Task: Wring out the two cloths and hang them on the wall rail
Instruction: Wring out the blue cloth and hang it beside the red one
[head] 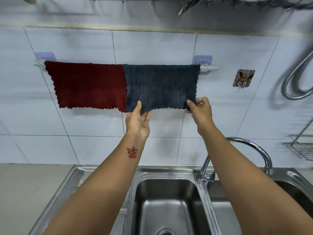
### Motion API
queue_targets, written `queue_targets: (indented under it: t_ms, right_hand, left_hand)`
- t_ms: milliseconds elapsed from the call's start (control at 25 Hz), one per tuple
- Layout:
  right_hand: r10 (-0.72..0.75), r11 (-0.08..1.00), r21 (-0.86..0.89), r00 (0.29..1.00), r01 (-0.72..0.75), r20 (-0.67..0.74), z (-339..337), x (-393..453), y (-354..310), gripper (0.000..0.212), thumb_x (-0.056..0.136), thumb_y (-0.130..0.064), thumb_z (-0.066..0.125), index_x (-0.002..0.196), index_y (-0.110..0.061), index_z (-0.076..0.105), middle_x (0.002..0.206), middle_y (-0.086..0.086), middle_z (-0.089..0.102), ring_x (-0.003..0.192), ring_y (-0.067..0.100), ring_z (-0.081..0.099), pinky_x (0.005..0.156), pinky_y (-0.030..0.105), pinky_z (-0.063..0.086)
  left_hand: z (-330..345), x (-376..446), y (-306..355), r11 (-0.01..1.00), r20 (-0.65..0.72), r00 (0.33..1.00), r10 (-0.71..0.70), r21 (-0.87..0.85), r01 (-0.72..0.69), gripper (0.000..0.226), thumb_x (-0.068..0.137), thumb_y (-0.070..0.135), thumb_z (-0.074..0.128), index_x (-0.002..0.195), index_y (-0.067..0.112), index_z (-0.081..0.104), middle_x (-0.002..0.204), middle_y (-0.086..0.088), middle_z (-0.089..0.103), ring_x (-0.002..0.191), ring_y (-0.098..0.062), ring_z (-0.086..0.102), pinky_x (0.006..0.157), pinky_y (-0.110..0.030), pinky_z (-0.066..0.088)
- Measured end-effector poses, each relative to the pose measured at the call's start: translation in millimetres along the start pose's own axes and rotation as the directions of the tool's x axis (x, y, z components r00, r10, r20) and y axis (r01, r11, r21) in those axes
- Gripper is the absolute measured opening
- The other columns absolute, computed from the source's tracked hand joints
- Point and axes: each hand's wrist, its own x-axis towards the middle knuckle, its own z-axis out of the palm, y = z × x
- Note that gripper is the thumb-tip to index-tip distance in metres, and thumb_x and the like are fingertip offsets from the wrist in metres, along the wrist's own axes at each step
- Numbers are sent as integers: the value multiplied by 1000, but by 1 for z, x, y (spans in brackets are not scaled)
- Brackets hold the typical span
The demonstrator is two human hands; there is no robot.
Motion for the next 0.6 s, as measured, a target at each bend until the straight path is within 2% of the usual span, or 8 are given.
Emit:
queue_targets:
  t_ms: [120, 160, 240, 280, 360, 440, 520, 600]
  right_hand:
    - [32, 999, 15, 999, -32, 22, -12, -9, -7, 17, 91, -22, 61, 102, -17, 50, 95, -3, 68, 64, 12, 68, 74, 23, 47]
    - [41, 999, -5, 999, -41, 35, -16, -13, -12, 16, 91, -22, 61, 103, -16, 53, 95, -2, 68, 65, 11, 69, 77, 25, 48]
    - [46, 998, -45, 998, -44, 51, -22, -21, -20, 7, 91, -22, 60, 90, -16, 56, 92, 0, 69, 67, 11, 69, 80, 28, 47]
    - [46, 998, -49, 998, -44, 45, -24, -23, -23, 10, 91, -22, 60, 85, -17, 54, 91, 1, 69, 68, 12, 69, 79, 28, 47]
    - [49, 998, -32, 999, -49, 14, -28, -28, -28, 12, 91, -21, 60, 85, -18, 50, 94, 2, 69, 68, 13, 68, 74, 26, 46]
    - [57, 998, 3, 998, -56, -15, -32, -32, -32, 16, 90, -21, 61, 86, -21, 46, 98, 3, 68, 68, 14, 69, 71, 25, 45]
    - [72, 997, 17, 997, -71, -29, -34, -34, -34, 21, 90, -21, 61, 82, -24, 42, 102, 3, 68, 68, 12, 68, 74, 27, 45]
    - [84, 996, 15, 996, -84, -28, -35, -33, -34, 22, 91, -20, 61, 80, -23, 42, 102, 3, 67, 69, 12, 68, 73, 26, 44]
  left_hand:
    - [2, -21, 1, 996, -21, 998, 56, -67, -57, 41, 91, 9, 63, 130, 6, 50, 113, -11, 66, 90, -18, 67, 77, -29, 56]
    - [3, -28, 3, 994, -24, 997, 77, -75, -79, 46, 92, 7, 62, 135, 8, 45, 110, -10, 66, 87, -18, 67, 79, -29, 56]
    - [6, -38, 8, 990, -18, 993, 115, -76, -116, 56, 92, 5, 60, 141, 15, 35, 109, -10, 65, 85, -17, 66, 88, -31, 53]
    - [8, -42, 11, 990, -10, 992, 128, -62, -128, 54, 93, 4, 59, 139, 19, 36, 114, -11, 64, 86, -17, 66, 91, -32, 52]
    - [10, -47, 17, 989, 10, 989, 147, -19, -147, 29, 94, 6, 57, 118, 21, 51, 121, -12, 63, 90, -17, 66, 93, -32, 51]
    - [9, -50, 23, 989, 27, 989, 147, -4, -146, 12, 95, 9, 57, 100, 19, 55, 114, -9, 65, 93, -17, 66, 98, -34, 50]
    - [6, -49, 31, 989, 31, 988, 150, -18, -149, 9, 94, 11, 59, 102, 15, 57, 106, -6, 66, 95, -18, 66, 101, -36, 49]
    - [-1, -44, 38, 989, 23, 988, 151, -11, -151, 16, 94, 9, 58, 111, 9, 56, 107, -8, 66, 94, -19, 66, 100, -38, 50]
